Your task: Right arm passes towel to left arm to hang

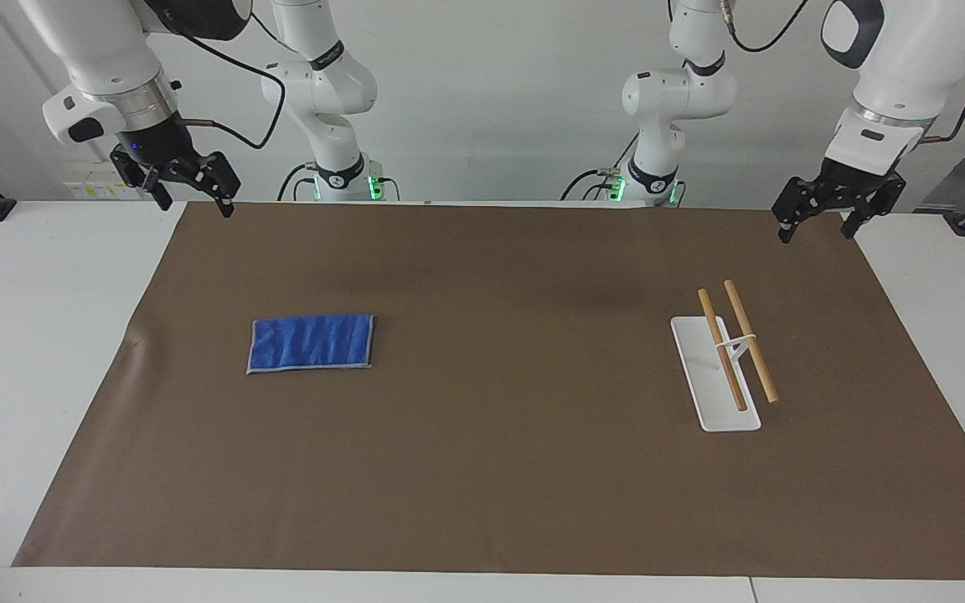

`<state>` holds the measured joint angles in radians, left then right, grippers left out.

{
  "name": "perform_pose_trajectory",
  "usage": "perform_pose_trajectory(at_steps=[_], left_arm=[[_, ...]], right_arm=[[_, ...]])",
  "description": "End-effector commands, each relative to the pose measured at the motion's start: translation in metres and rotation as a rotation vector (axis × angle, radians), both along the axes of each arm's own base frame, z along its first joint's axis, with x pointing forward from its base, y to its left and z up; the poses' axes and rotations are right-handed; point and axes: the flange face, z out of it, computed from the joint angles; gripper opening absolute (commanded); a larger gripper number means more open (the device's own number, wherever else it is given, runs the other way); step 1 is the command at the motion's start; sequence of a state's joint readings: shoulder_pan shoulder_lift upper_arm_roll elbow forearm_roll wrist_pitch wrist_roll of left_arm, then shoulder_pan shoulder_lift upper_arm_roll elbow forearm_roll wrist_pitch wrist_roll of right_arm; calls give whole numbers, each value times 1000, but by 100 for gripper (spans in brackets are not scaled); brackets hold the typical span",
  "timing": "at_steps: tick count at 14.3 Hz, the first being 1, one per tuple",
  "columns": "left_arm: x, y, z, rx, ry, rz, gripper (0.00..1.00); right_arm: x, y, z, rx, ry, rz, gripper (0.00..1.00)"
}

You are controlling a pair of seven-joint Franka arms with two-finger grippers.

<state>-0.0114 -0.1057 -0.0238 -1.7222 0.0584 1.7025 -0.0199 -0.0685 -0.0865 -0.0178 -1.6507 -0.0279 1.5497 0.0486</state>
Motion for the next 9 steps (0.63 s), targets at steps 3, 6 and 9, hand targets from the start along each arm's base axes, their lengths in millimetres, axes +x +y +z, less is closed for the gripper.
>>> perform_pose_trajectory(at_steps=[3, 6, 9], left_arm=[[-7, 1, 1, -7, 2, 10, 100], [-7, 1, 1, -8, 0, 10, 100], [-7, 1, 1, -8, 0, 10, 100]], right_arm=[[-6, -5, 3, -12, -5, 6, 100], [-7, -5, -1, -8, 2, 8, 100], [-9, -5, -4, -9, -10, 9, 100]])
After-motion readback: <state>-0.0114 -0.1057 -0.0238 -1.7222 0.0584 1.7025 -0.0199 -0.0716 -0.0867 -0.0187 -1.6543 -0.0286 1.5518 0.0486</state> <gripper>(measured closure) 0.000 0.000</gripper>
